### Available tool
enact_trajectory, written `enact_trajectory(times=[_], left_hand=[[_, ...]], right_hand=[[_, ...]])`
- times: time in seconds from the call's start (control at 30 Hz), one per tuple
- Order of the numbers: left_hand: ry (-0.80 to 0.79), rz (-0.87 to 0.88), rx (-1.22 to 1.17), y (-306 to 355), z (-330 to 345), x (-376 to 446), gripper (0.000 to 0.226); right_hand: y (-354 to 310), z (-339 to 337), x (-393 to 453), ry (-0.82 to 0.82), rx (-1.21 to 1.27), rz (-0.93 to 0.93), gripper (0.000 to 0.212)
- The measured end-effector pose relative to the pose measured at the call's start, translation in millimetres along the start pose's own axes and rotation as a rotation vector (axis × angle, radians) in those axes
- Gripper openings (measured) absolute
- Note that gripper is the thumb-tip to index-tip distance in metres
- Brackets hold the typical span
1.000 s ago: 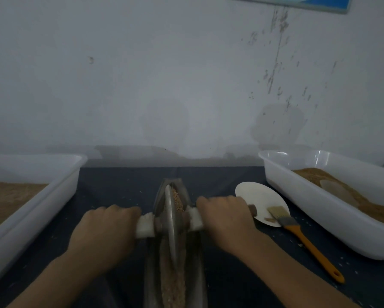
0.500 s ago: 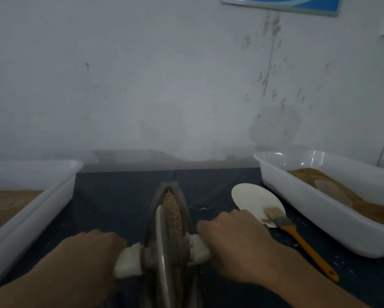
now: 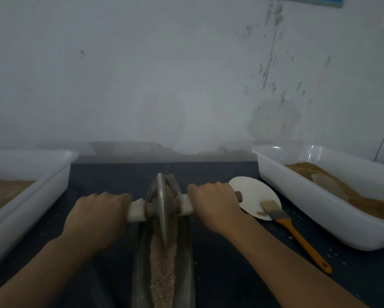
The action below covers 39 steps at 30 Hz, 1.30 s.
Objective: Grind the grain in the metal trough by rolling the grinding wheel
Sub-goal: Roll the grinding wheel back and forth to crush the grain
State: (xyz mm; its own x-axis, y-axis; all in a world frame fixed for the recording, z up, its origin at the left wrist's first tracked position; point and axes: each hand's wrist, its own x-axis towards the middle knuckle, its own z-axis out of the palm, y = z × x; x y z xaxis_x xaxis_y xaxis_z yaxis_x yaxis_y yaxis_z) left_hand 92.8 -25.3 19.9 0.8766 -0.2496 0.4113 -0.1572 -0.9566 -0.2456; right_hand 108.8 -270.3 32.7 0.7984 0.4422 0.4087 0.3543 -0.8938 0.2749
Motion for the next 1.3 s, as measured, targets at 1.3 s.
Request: enact_trajectory(times=[1.3], left_hand=[[-0.063, -0.012, -0.140, 1.2, -8.9, -17.5, 0.020]], right_hand=[[-4.1, -13.8, -8.1, -0.091, -0.004, -0.005, 0.018]])
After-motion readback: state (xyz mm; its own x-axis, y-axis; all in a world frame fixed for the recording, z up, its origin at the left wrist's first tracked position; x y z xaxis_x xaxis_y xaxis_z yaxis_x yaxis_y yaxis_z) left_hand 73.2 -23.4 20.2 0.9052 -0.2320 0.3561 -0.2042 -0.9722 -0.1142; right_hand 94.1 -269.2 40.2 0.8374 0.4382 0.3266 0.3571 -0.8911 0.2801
